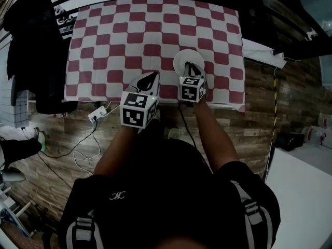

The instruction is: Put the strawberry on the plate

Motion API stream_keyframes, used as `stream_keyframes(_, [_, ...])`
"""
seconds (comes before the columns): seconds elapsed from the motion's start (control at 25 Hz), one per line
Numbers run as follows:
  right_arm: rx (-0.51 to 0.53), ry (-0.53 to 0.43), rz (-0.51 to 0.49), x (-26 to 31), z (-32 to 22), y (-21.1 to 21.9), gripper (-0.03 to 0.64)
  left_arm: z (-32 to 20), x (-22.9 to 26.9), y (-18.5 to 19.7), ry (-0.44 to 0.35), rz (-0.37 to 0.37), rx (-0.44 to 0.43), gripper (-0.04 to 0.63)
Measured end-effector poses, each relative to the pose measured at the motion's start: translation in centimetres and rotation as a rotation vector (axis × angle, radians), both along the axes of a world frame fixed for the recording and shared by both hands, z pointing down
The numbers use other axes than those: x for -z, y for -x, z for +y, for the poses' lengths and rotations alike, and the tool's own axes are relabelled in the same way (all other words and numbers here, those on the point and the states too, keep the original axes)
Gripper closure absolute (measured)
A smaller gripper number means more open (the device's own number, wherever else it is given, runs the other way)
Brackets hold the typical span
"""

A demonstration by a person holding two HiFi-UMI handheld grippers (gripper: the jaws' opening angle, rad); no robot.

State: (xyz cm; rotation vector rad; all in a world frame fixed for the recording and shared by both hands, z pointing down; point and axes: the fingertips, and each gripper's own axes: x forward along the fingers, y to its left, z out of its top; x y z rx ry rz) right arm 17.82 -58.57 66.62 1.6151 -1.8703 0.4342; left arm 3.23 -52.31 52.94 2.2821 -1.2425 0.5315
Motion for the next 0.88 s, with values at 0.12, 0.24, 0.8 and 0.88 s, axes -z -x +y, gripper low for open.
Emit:
stream_keyframes(0.12, [-0.026, -0.046, -0.033, 2.1, 0.9, -0.8, 0.601, -0.1, 0.9, -1.2, -0.022, 0.006, -0.017, 0.597])
stream_keyframes(0.24, [-0.043, -0.09, -0.089, 4.7, 2.1, -1.5, 0.603, -0.1, 2.1, -2.6, -0.051, 0.012, -0.036, 0.597])
stream_keyframes(0.8, [-0.065, -0.348, -0.234, 20.7, 6.1, -4.3, 0.604, 1.1, 8.1, -8.9, -0.168, 0.053, -0.132, 0.597])
stream_keyframes(0.88, [-0.07, -0.391, -0.28, 23.2, 6.7, -4.7, 0.604, 1.0, 9.3, -9.4, -0.193, 0.06, -0.141, 0.597])
